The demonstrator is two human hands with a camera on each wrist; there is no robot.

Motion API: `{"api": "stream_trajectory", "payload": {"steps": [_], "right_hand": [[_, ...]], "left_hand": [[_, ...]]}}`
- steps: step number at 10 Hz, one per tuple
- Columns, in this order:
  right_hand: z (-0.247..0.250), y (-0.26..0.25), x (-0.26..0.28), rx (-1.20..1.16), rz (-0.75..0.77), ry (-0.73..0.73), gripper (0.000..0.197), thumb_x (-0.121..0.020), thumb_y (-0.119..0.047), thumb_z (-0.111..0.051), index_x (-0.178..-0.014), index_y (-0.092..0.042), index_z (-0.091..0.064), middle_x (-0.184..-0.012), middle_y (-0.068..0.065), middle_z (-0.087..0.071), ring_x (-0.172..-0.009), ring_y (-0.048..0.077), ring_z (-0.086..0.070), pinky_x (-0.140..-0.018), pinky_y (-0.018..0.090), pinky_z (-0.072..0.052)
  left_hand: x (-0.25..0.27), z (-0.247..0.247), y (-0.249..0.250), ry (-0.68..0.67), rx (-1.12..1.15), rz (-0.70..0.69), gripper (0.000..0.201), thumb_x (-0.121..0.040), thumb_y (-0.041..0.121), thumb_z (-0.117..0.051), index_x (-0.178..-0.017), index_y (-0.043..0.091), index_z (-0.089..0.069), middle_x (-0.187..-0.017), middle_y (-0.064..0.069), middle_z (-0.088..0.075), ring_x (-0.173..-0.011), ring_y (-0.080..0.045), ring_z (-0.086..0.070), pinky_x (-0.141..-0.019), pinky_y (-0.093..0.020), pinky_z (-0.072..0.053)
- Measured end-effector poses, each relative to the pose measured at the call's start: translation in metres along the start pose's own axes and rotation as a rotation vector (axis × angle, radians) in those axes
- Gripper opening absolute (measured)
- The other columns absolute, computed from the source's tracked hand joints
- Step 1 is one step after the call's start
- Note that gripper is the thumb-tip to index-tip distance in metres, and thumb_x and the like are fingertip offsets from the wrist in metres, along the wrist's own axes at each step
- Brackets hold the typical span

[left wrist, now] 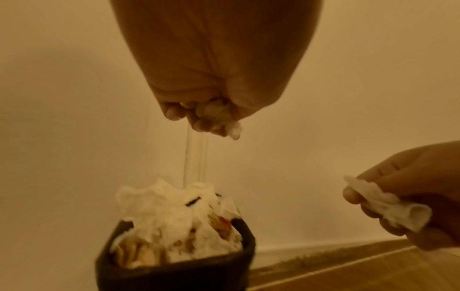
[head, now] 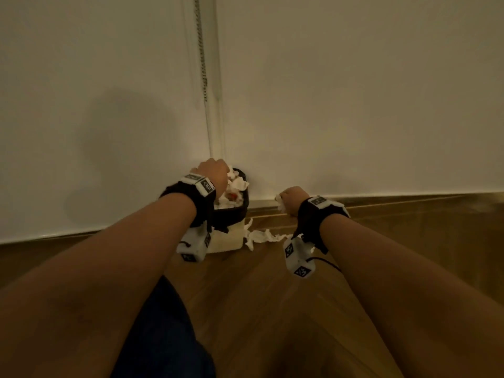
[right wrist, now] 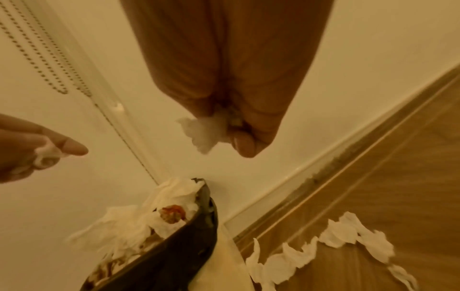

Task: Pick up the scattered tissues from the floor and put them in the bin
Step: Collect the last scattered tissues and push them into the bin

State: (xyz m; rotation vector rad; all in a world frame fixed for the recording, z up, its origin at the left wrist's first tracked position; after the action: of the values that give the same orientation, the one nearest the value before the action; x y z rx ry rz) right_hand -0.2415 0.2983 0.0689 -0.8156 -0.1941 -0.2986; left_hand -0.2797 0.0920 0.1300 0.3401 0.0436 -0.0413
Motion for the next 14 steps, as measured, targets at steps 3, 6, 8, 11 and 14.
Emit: {"api": "stream_trajectory", "payload": {"steps": [3, 6, 8, 11, 14], "right_hand": [[-0.017, -0.093, -0.045, 0.09, 0.232, 0.111, 0.033, -0.087, -0.019, -0.065, -0.118, -0.01, -0.057, -0.126, 0.011, -0.055, -0.113, 0.027, -0.055, -0.081, 0.028, -0.042], [-0.078, -0.155, -0.12, 0.241, 0.266, 0.054, 0.032, -0.094, -0.01, -0.048, -0.122, -0.001, -0.06, -0.127, 0.016, -0.058, -0.117, 0.029, -0.055, -0.097, 0.033, -0.046], [-0.122, -0.171, -0.162, 0.411, 0.326, 0.032, 0.039, -0.095, -0.007, -0.043, -0.133, -0.013, -0.047, -0.139, 0.017, -0.032, -0.12, 0.033, -0.047, -0.103, 0.032, -0.041], [-0.14, -0.17, -0.186, 0.528, 0.367, 0.039, 0.027, -0.093, -0.014, -0.053, -0.116, -0.004, -0.062, -0.12, 0.013, -0.062, -0.11, 0.025, -0.06, -0.088, 0.027, -0.047], [-0.18, -0.162, -0.175, 0.431, 0.362, -0.22, 0.033, -0.086, -0.008, -0.054, -0.118, -0.004, -0.061, -0.12, 0.015, -0.061, -0.11, 0.029, -0.06, -0.071, 0.027, -0.042]], "left_hand": [[-0.039, 0.016, -0.087, 0.125, 0.134, 0.043, 0.031, -0.094, 0.004, -0.043, -0.119, 0.013, -0.058, -0.127, -0.016, -0.041, -0.097, -0.031, -0.055, -0.088, -0.03, -0.043], [-0.085, -0.034, -0.097, -0.014, 0.045, -0.01, 0.024, -0.095, 0.017, -0.047, -0.11, 0.016, -0.066, -0.119, -0.015, -0.051, -0.101, -0.033, -0.057, -0.086, -0.032, -0.045], [-0.11, -0.074, -0.107, -0.077, 0.011, 0.028, 0.028, -0.095, 0.013, -0.049, -0.121, 0.013, -0.059, -0.13, -0.014, -0.042, -0.108, -0.033, -0.053, -0.092, -0.034, -0.044], [-0.127, -0.099, -0.112, -0.166, -0.082, 0.013, 0.036, -0.097, 0.009, -0.043, -0.132, 0.011, -0.052, -0.137, -0.016, -0.048, -0.121, -0.03, -0.049, -0.101, -0.031, -0.039], [-0.121, -0.113, -0.114, -0.196, -0.246, 0.046, 0.021, -0.092, 0.018, -0.051, -0.11, 0.012, -0.058, -0.114, -0.009, -0.06, -0.111, -0.028, -0.053, -0.093, -0.038, -0.036]]}}
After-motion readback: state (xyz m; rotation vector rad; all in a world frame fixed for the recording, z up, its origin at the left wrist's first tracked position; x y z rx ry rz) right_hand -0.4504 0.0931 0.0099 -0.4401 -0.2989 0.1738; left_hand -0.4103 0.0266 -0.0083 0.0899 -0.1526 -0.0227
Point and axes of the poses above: each hand's wrist, its own x-axis away from the middle knuckle, its own z-axis out of the back of the hand, y = z × x, the point moved 8 cm from there along -x, towards the middle knuckle
